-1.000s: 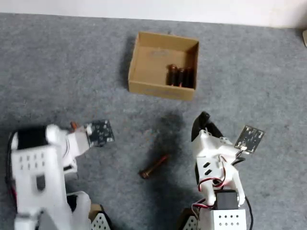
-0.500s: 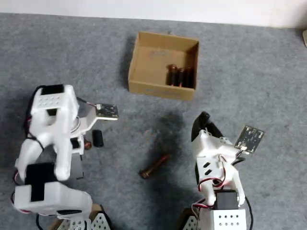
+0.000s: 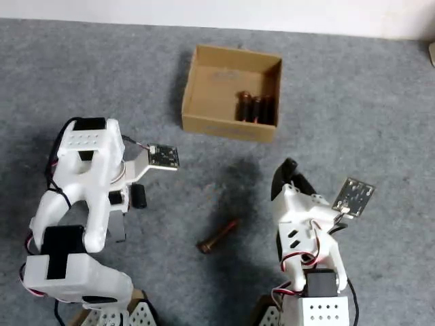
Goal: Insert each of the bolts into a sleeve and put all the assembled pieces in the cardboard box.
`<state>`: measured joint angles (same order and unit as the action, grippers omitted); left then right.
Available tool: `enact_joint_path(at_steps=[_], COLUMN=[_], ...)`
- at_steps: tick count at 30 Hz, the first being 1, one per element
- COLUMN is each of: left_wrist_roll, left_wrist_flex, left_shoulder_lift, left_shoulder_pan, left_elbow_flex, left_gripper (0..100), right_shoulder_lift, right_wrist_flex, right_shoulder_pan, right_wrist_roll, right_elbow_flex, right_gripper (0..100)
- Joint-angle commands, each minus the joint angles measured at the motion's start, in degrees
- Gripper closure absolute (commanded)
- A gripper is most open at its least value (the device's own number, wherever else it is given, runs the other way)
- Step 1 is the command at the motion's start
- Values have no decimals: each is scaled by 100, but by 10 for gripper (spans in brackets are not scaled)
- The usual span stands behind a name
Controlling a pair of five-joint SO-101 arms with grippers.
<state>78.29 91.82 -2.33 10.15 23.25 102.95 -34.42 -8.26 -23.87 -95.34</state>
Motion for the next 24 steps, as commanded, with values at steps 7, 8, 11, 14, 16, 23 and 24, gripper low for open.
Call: enact_joint_path(at_steps=[7, 8, 11, 14, 16, 23, 24], left_wrist_roll=[5064, 5196, 5301, 5292, 5292, 5257, 5187], left_wrist_flex=[-1371, -1451, -1582, -1802, -1785, -1723, -1644], left_shoulder_lift=[-22, -22, -303, -936, -1393, -2334, -2343], left_shoulder_pan=[418, 435, 488, 576, 664, 716, 734], left_elbow_flex=[-233, -207, -259, -541, -857, -1560, -1604], left_gripper=[789, 789, 789, 789, 789, 789, 790], right_shoulder_lift=[31, 31, 31, 31, 31, 31, 31], right_wrist_flex=[189, 189, 189, 189, 189, 189, 189], right_shoulder_pan=[31, 31, 31, 31, 31, 31, 31], right_wrist_roll=[79, 79, 79, 79, 79, 79, 79], right_elbow_flex=[-22, -22, -22, -13, -13, -13, -4], right_gripper=[995, 995, 995, 995, 995, 995, 995])
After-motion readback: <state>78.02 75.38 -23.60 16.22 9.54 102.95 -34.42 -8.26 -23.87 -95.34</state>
